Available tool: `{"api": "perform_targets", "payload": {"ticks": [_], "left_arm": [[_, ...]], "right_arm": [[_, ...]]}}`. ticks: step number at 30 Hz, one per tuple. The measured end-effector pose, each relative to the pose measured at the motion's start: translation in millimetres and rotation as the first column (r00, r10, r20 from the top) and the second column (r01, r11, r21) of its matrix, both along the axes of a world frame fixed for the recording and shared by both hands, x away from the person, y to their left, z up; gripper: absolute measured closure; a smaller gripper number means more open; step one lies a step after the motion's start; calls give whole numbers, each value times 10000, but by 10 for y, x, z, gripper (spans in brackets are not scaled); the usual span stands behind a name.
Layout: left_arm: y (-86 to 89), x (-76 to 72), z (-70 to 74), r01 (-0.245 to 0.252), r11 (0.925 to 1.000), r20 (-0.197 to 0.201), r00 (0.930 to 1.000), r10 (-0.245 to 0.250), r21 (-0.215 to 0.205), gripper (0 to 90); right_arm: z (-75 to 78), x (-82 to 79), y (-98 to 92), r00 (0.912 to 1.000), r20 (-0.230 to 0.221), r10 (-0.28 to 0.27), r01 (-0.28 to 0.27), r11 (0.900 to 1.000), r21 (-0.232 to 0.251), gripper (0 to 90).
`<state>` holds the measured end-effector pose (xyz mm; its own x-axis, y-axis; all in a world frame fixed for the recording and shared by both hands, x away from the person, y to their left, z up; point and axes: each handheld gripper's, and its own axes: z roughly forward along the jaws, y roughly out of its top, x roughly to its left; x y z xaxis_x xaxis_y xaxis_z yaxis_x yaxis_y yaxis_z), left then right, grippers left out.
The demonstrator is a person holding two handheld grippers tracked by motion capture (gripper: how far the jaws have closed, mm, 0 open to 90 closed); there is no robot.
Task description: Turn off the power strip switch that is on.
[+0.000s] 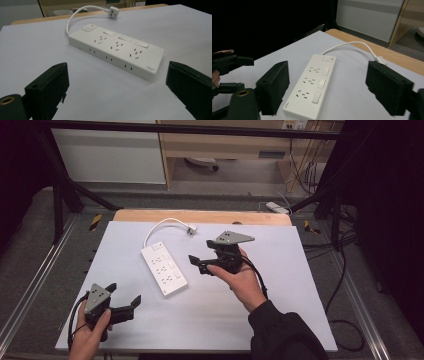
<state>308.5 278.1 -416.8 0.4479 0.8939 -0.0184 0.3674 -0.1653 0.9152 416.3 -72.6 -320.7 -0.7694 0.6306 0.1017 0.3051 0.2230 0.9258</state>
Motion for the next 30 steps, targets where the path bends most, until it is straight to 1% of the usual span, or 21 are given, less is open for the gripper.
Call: {"api": "perform_targets", "payload": {"ticks": [5, 13, 18, 23, 27, 30], "left_arm": [[1, 0, 0, 0, 10000, 3, 10000, 0, -6, 46], [2, 1, 3, 2, 10000, 19, 10000, -2, -21, 46], [2, 2, 3, 3, 10000, 23, 10000, -3, 3, 46], [0, 3, 4, 17, 10000, 35, 10000, -17, 11, 46], [-1, 3, 3, 24, 10000, 24, 10000, -24, 22, 46], [-4, 3, 4, 8, 10000, 39, 10000, -8, -11, 46]], "right_arm": [[-33, 22, 97, 10000, 46, 35, -35, 9999, -128, 412], [-141, 85, 292, 9995, -17, 325, -325, 9990, -320, 621], [-235, 120, 413, 9984, -155, 547, -553, 9973, -485, 713], [-333, 133, 516, 9970, -134, 766, -773, 9950, -627, 826], [-391, 144, 585, 9952, -141, 967, -975, 9925, -737, 876], [-437, 162, 625, 9948, -201, 996, -1009, 9917, -794, 898]]}}
